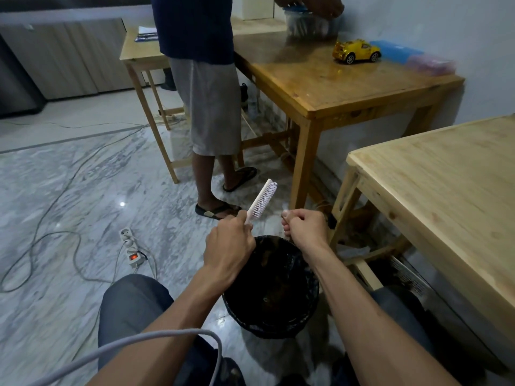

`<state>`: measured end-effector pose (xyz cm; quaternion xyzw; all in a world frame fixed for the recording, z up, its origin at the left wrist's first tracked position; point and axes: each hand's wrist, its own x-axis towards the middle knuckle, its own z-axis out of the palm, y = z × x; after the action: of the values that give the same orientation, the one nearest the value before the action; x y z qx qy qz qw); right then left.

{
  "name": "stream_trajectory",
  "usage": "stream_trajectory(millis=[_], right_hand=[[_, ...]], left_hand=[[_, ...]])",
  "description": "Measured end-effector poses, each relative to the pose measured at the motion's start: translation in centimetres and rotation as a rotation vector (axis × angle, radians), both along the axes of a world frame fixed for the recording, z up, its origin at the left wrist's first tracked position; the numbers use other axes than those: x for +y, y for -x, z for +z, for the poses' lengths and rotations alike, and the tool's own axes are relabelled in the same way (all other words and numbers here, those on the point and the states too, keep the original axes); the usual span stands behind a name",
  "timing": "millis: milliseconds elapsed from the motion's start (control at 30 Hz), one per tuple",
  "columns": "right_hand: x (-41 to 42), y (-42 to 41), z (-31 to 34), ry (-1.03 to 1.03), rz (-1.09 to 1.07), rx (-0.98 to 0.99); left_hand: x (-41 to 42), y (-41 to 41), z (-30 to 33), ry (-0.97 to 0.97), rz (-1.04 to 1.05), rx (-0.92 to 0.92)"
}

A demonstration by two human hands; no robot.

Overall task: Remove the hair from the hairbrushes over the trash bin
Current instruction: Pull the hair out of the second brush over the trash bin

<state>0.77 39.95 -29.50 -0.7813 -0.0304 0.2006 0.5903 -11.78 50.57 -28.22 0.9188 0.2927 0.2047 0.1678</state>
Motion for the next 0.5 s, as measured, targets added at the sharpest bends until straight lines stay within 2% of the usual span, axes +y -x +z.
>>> stream_trajectory(millis=[200,400,500], right_hand=[[0.9,0.2,0.5,-0.232,0.171,0.254],[1.2,-0.1,1.2,-0.255,0.092,0.342],[1.1,0.2,0.6,-0.217,0.154,0.275]], left_hand=[[-1.2,-0.2,-0.5,-0.049,-0.071,-0.04],[-2.6,0.3,-0.8,-0.167,-0.057,-0.029],[-2.7,0.6,-0.2,0.004,-0.058,-0.053]])
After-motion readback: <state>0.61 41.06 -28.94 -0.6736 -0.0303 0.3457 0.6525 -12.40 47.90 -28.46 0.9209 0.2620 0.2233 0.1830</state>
